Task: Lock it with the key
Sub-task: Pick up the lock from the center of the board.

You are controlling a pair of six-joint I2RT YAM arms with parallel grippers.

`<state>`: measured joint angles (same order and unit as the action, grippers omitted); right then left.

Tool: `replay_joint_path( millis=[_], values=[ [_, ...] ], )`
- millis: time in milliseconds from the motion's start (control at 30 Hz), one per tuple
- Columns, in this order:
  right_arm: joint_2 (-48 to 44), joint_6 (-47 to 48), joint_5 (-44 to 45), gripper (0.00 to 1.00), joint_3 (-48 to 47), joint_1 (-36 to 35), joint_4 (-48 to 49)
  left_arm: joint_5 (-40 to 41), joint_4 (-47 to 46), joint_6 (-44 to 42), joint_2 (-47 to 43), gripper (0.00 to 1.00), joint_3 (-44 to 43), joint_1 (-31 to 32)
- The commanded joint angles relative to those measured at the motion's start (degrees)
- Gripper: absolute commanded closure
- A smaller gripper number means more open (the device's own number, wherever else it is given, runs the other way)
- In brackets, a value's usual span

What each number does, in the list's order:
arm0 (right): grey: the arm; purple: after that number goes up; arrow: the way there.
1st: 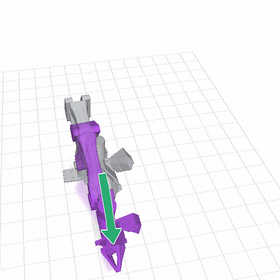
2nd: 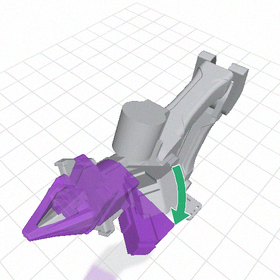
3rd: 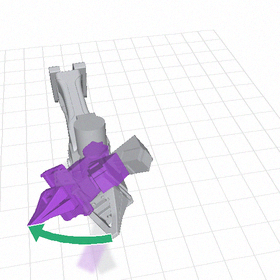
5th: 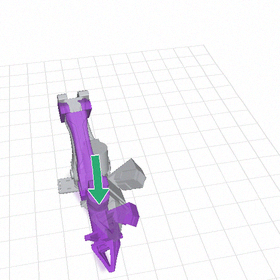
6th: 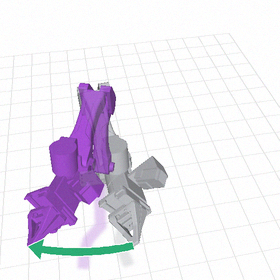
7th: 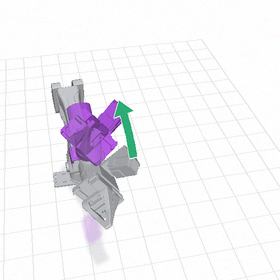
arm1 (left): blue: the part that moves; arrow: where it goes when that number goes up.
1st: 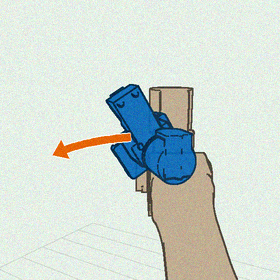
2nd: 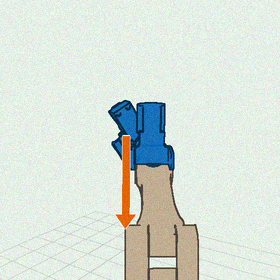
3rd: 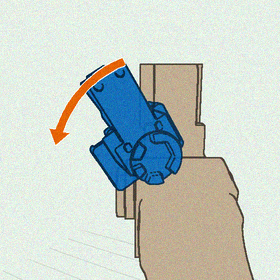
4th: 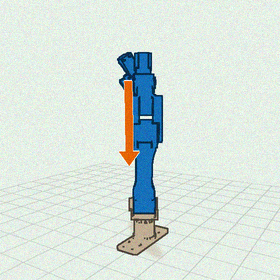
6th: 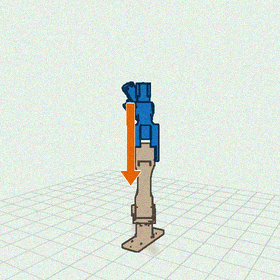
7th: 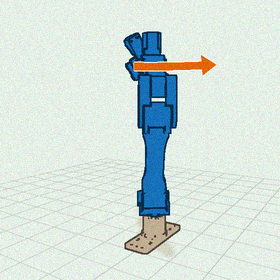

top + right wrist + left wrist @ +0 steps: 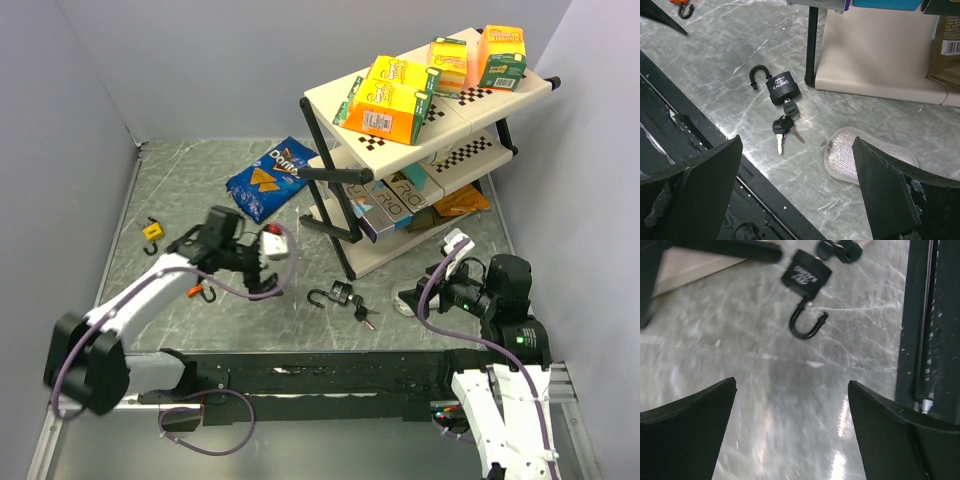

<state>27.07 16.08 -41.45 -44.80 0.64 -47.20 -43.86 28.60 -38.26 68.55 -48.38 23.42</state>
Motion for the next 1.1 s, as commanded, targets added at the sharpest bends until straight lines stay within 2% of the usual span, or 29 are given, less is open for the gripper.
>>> replay_joint_path(
  millis=[0,67,200,400,633,1067],
  values=[
    [1.7,-0.3,-0.2,0.00,-2.8,0.3,0.5,1.8,-7.6,-11.8,7.1,0.01,-3.1,7.3],
    [2.2,-0.3,0.1,0.00,-2.8,0.3,0.3,1.8,-10.7,-13.4,12.3,0.02,-4.3,9.0],
    [2.9,0.4,1.0,0.00,-2.5,0.4,0.2,0.7,-7.3,-22.4,24.3,0.10,-10.3,12.3],
    [3.7,1.7,2.0,0.00,-1.8,0.5,0.0,1.6,-9.7,-25.9,32.6,0.12,-15.5,15.2],
    [3.9,1.7,2.8,0.00,-1.3,0.6,0.2,0.3,-5.6,-28.8,38.9,0.12,-22.0,16.9],
    [3.8,2.1,3.3,0.00,-1.3,0.6,0.2,0.5,-1.1,-30.1,43.6,0.14,-25.0,20.1]
  ],
)
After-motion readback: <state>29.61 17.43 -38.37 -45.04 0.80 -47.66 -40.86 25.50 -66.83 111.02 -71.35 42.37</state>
